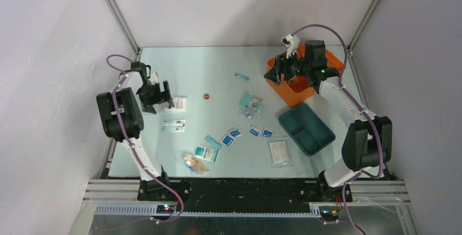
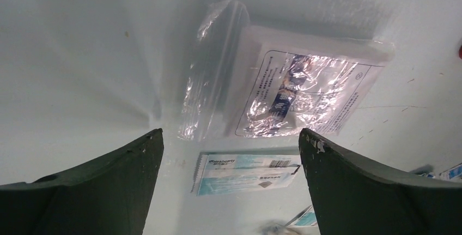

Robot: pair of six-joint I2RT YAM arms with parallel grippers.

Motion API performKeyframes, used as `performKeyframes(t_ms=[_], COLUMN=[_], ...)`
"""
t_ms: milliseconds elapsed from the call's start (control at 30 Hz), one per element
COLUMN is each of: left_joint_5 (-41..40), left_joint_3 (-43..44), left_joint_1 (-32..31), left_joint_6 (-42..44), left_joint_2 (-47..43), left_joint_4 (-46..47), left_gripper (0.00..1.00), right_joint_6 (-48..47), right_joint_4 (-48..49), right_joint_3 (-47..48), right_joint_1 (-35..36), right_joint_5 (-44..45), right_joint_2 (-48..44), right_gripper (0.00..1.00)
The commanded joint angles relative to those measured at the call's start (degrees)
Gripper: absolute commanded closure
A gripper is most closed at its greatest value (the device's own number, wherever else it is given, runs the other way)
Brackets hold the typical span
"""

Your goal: Organize the medicine kit

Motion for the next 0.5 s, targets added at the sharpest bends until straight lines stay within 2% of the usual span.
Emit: performKeyframes(t_ms=[0, 133, 267, 367, 400, 467], left_joint_5=[4.16, 10.87, 13.67, 14.7, 15.51, 15.54], left_joint_3=[1.44, 2.13, 2.32, 2.14, 2.18, 2.07], left_joint_1=[0.46, 0.45, 0.79, 1.08, 1.11, 1.12], left_joint_6=[0.76, 0.4, 0.82, 2.04, 2.46, 2.82], left_joint_2=[1.88, 3.68, 5.04, 5.19, 5.19, 5.01], left_joint_4=[0.29, 0.29, 0.33, 0.36, 0.32, 0.31], left_gripper=[0.01, 0.05, 0.19, 0.46, 0.62, 0.74], right_joint_6=[-0.71, -0.55, -0.82, -1.08, -1.18, -1.25], right_joint_4=[0.74, 0.88, 0.53, 0.11, 0.08, 0.17], right_joint_3=[0.51, 0.54, 0.5, 0.5, 0.5, 0.39], right_joint_1=[0.66, 1.04, 1.17, 1.13, 1.15, 1.14], right_joint_5=[-0.16, -0.1, 0.21, 0.49, 0.65, 0.84], right_joint_2=[0.05, 0.26, 0.29, 0.19, 0.23, 0.26], right_gripper=[0.32, 0.32, 0.32, 0.32, 0.32, 0.32])
